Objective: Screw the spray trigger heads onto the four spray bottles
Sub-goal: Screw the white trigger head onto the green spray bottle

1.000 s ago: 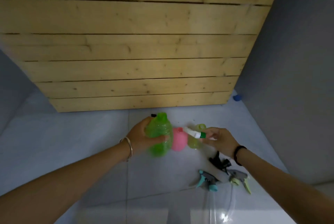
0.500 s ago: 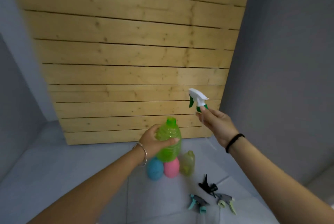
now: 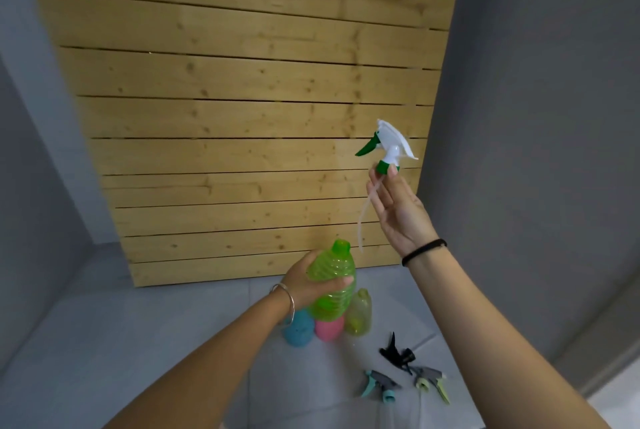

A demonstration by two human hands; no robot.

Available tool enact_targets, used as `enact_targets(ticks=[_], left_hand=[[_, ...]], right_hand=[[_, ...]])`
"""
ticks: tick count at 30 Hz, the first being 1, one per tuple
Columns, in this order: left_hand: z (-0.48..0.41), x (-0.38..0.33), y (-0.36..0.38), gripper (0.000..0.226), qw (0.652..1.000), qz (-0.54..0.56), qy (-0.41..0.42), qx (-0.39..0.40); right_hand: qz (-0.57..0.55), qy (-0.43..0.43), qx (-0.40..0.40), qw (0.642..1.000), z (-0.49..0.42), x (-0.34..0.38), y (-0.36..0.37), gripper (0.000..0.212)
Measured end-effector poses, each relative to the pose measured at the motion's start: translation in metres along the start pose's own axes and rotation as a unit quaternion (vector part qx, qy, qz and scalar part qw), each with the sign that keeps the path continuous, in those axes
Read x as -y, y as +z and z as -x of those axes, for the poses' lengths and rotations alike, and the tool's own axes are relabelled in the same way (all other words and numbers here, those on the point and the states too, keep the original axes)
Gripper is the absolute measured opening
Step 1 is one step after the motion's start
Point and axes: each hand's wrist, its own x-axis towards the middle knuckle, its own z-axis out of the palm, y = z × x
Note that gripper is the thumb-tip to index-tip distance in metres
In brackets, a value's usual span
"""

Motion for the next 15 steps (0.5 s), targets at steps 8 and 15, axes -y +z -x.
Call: enact_targets(ticks=[8, 15], left_hand=[[-0.001, -0.001, 0.005, 0.077, 1.0, 0.026, -0.002, 0.004], [-0.002, -0.012, 0.004, 0.047, 0.996, 0.091, 0.015, -0.014]], right_hand=[[-0.103, -0.003, -0.001, 0.995, -0.009, -0.001, 0.014, 0.021], [0.019, 0.014, 0.024, 0.999, -0.013, -0.021, 0.0, 0.025]])
